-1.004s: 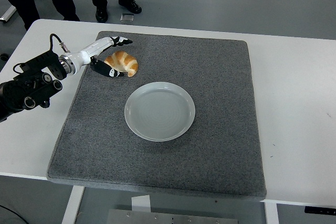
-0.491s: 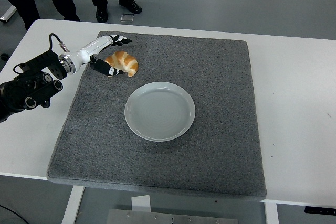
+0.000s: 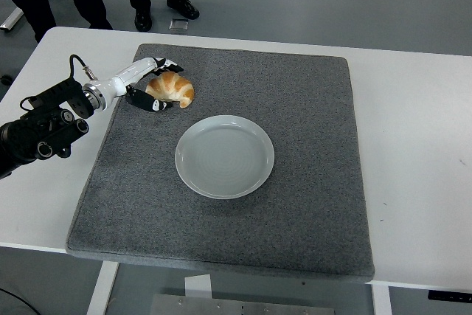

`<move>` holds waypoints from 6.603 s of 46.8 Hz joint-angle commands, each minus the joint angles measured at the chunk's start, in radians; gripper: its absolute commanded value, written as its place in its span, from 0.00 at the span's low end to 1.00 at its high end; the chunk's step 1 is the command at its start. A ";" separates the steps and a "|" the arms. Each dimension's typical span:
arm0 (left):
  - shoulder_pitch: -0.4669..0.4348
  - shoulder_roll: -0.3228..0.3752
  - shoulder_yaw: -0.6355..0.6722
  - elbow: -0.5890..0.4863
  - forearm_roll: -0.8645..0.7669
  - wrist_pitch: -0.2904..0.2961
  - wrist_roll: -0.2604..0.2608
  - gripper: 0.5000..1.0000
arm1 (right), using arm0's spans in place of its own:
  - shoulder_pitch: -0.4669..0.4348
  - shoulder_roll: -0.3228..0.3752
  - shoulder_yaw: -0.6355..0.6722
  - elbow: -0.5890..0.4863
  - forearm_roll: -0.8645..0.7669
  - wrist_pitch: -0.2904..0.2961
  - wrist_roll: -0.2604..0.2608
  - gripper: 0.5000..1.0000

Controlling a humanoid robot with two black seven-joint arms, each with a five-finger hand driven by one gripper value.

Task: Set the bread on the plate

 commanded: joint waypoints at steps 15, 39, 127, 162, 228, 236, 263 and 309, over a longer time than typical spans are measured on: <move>-0.007 0.003 0.003 -0.003 0.006 -0.002 -0.001 0.00 | 0.000 0.000 0.000 0.000 0.000 0.000 0.000 0.90; -0.021 0.014 0.002 -0.009 0.003 0.000 -0.024 0.00 | 0.000 0.000 0.000 0.000 0.000 0.000 -0.001 0.90; -0.440 0.169 0.152 -0.429 0.041 -0.065 -0.008 0.00 | 0.000 0.000 0.000 0.000 0.000 0.000 0.000 0.90; -0.262 0.267 0.339 -0.672 0.206 0.201 -0.023 0.00 | 0.000 0.000 0.000 0.000 0.000 0.000 0.000 0.90; -0.068 0.138 0.334 -0.567 0.195 0.258 -0.021 0.00 | 0.000 0.000 0.000 0.000 0.000 -0.002 0.000 0.90; -0.056 0.143 0.328 -0.567 0.189 0.258 -0.021 0.00 | 0.000 0.000 0.000 0.000 0.000 0.000 0.000 0.90; -0.053 0.147 0.294 -0.567 0.146 0.259 -0.020 0.68 | 0.000 0.000 0.000 0.000 0.000 0.000 0.000 0.90; -0.029 0.152 0.218 -0.569 0.055 0.255 -0.020 0.93 | 0.000 0.000 0.000 0.000 0.000 0.000 0.000 0.90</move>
